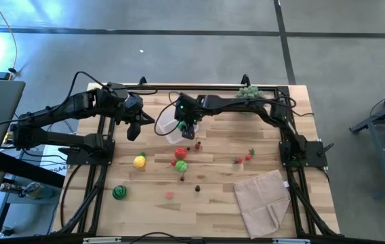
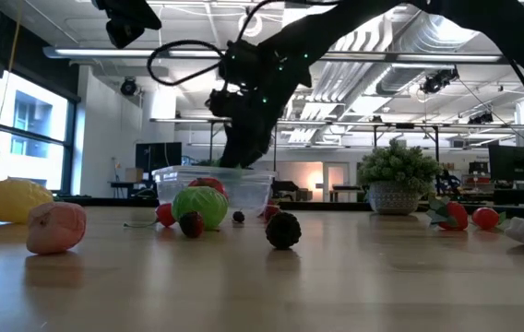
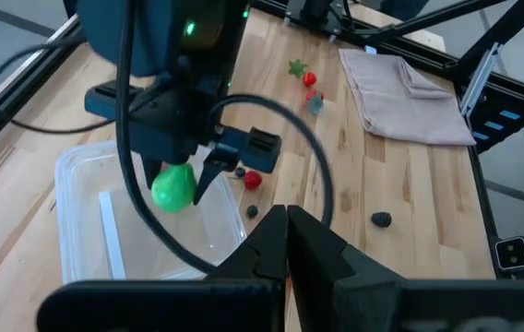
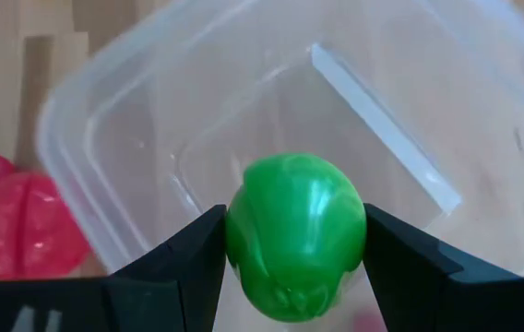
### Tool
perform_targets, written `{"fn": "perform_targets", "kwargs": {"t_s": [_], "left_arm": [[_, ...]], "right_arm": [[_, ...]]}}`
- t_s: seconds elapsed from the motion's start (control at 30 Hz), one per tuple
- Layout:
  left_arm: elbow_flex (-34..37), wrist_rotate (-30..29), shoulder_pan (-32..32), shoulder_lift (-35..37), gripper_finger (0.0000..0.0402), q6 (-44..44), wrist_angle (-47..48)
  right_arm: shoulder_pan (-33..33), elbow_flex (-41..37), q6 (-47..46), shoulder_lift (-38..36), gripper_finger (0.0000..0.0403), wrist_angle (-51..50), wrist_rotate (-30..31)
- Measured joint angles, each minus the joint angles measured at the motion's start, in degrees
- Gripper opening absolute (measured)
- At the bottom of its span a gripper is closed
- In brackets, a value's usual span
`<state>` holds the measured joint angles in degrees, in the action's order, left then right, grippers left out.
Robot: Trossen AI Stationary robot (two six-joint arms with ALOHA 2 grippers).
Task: Pick and placing Produce into tupperware
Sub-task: Put the green pear into the transparent bin
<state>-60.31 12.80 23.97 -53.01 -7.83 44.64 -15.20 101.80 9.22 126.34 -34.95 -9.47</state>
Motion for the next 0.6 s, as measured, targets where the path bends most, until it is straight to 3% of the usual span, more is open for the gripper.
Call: {"fn": "perform_targets", "kwargs": {"t_s": [0.6], "left_arm": [[0.0,0.0,0.0,0.0,0.0001,0.0,0.0]], "right_arm": [[0.0,0.0,1.6,1.7,0.0239,-1.0,-0.6]]}}
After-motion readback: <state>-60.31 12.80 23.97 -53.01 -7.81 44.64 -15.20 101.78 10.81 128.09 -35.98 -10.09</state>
